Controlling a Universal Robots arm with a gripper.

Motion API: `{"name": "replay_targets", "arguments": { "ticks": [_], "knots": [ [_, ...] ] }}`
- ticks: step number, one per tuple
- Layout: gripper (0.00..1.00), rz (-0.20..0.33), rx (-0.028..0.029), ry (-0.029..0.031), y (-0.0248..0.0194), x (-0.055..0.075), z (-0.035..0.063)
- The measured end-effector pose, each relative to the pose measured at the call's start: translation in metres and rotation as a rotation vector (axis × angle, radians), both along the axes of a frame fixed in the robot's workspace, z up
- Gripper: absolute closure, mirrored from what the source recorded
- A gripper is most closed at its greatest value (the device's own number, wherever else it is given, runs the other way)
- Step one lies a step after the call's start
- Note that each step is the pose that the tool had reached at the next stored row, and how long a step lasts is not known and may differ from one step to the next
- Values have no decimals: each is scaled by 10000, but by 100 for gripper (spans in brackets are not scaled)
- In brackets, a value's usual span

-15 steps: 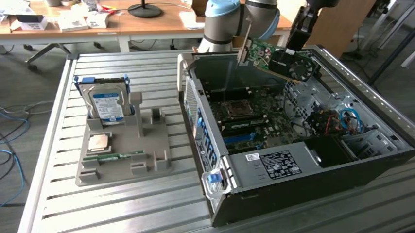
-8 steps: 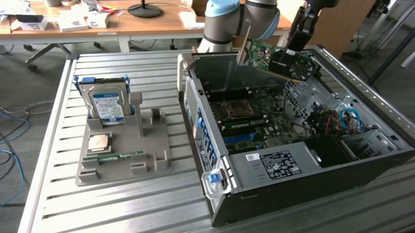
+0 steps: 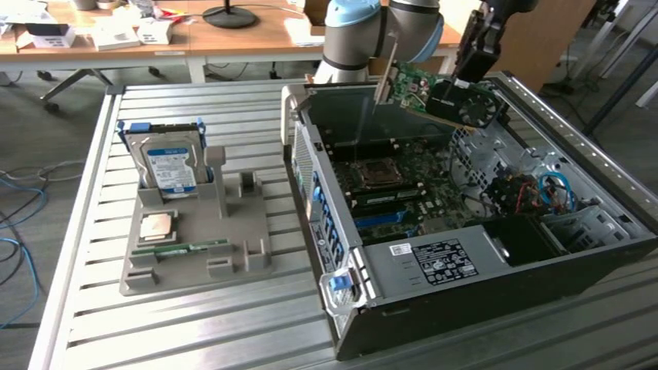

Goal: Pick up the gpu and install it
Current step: 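Insert the gpu into the slot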

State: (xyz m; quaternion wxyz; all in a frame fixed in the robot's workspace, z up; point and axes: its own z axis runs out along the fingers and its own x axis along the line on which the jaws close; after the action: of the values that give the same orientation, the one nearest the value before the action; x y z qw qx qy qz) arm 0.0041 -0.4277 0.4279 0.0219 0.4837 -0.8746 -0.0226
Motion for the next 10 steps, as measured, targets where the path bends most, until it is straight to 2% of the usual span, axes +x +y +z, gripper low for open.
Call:
{"name": "replay_targets", "arguments": {
  "ticks": [4, 10],
  "knots": [
    [74, 375, 0, 1, 0, 0, -4],
    [74, 1284, -1, 0, 0, 0, -10]
  ]
}}
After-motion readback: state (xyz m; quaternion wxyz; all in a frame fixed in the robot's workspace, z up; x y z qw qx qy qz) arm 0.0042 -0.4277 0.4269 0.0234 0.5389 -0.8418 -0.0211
